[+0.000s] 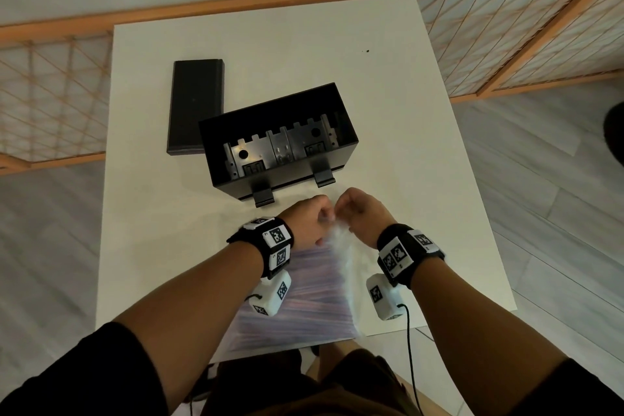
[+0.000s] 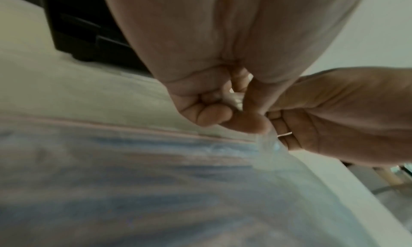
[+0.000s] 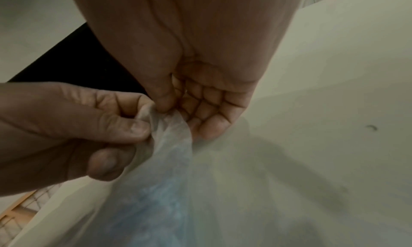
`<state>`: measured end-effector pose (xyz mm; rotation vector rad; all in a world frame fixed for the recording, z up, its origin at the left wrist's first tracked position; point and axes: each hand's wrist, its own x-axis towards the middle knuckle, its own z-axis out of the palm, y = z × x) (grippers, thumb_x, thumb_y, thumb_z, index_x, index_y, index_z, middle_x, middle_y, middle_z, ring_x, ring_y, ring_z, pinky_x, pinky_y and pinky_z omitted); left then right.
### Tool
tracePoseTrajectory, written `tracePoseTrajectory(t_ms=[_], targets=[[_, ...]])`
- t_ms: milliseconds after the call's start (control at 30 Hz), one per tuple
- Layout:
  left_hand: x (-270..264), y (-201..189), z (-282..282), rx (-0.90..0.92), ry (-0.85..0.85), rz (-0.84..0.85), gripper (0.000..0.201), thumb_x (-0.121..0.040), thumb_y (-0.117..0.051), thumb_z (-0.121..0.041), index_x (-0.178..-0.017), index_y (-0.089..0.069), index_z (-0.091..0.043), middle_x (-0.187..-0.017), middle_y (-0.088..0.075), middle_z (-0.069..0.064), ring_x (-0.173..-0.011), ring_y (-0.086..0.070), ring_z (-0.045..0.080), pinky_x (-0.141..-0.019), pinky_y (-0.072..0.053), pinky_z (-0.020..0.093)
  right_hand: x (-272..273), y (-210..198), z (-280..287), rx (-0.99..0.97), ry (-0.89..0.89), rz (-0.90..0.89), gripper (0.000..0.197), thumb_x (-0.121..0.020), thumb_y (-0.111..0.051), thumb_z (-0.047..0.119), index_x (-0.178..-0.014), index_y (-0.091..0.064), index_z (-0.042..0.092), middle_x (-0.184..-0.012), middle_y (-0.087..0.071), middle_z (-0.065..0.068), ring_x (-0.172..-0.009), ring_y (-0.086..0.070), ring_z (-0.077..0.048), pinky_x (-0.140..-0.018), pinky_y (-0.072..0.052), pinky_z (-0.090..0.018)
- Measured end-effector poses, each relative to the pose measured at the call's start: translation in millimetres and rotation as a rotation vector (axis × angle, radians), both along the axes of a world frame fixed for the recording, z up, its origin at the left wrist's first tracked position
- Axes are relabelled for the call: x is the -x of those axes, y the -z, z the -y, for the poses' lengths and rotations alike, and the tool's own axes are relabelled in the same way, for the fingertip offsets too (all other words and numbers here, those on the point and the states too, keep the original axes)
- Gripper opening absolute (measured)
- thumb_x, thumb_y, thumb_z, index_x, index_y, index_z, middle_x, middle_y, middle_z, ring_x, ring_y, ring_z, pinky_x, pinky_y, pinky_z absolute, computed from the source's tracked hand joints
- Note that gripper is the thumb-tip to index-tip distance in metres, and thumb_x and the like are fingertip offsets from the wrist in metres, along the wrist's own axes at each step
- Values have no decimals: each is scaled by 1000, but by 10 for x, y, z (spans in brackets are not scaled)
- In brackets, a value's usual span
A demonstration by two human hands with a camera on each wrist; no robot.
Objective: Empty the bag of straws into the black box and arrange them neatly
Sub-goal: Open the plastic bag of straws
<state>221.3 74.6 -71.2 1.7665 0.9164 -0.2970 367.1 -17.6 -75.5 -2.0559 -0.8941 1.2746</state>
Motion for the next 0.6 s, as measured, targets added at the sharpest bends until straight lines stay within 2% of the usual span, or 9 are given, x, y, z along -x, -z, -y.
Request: tracePoseTrajectory(t_ms=[100,167,233,367,533,600], targets=[[-8,-8,16,59,-200,73,10,-95,-58,-14,-93,-57,-24,-93,-66,6,-72,-75,25,-66,-60,40,-24,-11,35,-32,18,-37,12,-94,-54,11,-88,-62,18,-78,-68,1,-71,-61,-15,-69,-53,-35],[-19,-18,20,138,-283,120,10,-94,-66,-17,-101,-59,-18,-95,-65,6,-73,-75,21,-57,-55,26,-25,-34,47,-51,20,-38,14,-95,-53,10,-87,-61,18,-79,-68,-1,-72,-61,-16,-72,-55,-39],[-35,-9,20,197,-306,132,17,-93,-71,-21,-104,-59,-16,-98,-67,7,-77,-76,19,-57,-51,21,-25,-34,52,-64,18,-9,15,-93,-54,12,-84,-61,23,-81,-69,-5,-72,-61,-19,-75,-57,-44],[-65,50,18,236,-332,143,7,-98,-65,-22,-99,-58,-20,-105,-71,10,-81,-77,18,-66,-54,27,-19,-43,57,-53,44,36,10,-93,-59,21,-84,-60,24,-84,-70,-7,-82,-66,-31,-79,-58,-48],[-80,83,47,212,-275,98,8,-102,-57,-26,-98,-57,-18,-104,-72,6,-86,-76,13,-81,-62,36,-5,-61,82,-60,45,58,9,-95,-57,20,-86,-59,20,-87,-69,-9,-78,-64,-30,-77,-57,-47],[-84,86,64,130,-215,46,14,-103,-52,-30,-103,-57,-17,-102,-72,5,-86,-75,13,-87,-61,43,5,-72,95,-78,24,62,10,-96,-55,19,-87,-57,20,-87,-68,-10,-70,-60,-23,-75,-56,-45]])
